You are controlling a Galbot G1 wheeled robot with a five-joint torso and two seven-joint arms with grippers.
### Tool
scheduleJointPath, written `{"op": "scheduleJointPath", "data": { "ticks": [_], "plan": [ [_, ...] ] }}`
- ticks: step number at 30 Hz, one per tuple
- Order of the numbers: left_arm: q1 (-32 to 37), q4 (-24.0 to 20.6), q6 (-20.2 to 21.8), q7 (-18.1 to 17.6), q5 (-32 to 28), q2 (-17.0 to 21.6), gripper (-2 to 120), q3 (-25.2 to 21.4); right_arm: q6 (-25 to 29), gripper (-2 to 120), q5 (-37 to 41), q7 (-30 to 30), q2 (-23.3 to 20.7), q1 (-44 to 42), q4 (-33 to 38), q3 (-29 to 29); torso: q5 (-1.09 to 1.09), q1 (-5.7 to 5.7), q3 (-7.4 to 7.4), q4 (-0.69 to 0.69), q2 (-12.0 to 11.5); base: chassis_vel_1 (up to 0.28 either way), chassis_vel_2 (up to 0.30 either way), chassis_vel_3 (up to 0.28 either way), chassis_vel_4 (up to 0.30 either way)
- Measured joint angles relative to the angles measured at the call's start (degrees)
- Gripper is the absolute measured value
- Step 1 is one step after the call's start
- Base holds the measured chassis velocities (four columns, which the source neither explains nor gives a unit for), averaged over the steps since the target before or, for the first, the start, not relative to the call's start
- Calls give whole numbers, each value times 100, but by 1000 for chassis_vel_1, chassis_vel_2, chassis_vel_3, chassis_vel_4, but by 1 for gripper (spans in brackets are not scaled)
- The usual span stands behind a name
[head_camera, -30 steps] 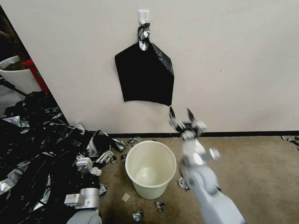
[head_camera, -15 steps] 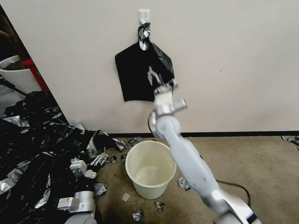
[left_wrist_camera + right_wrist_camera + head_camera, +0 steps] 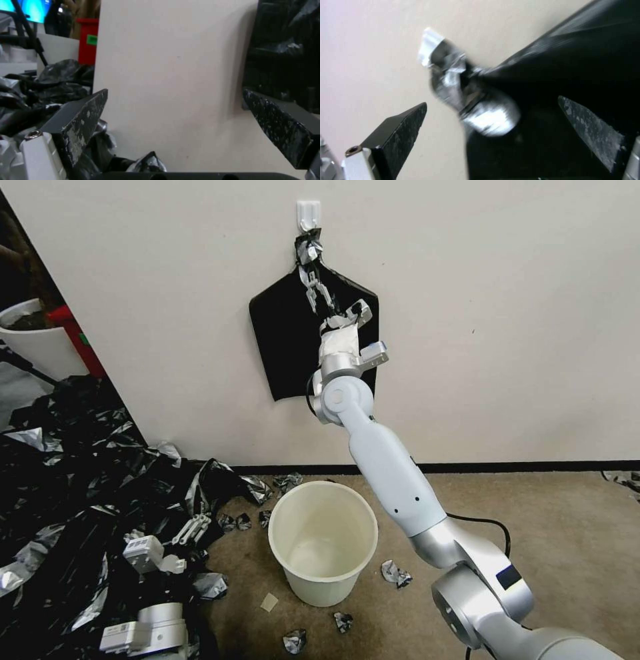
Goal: Place a trash bag onto the trash bin.
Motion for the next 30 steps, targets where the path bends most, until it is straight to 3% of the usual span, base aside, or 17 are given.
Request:
{"op": "scheduleJointPath", "data": {
  "ticks": [24,28,30],
  "plan": [
    [117,-43,-64,-9,134,-112,100,-135,-61,100,25,-358,-12,261,-245,-154,0,0,0,0,0,0,0,0,0],
    [105,-25,-62,-15,137,-109,100,-143,-61,97,26,-434,-11,340,-298,-179,0,-1,0,0,0,0,0,0,0],
    [101,-10,-62,-17,144,-114,100,-143,-61,90,27,-490,-10,377,-349,-179,0,0,0,0,0,0,0,0,0]
  ]
}}
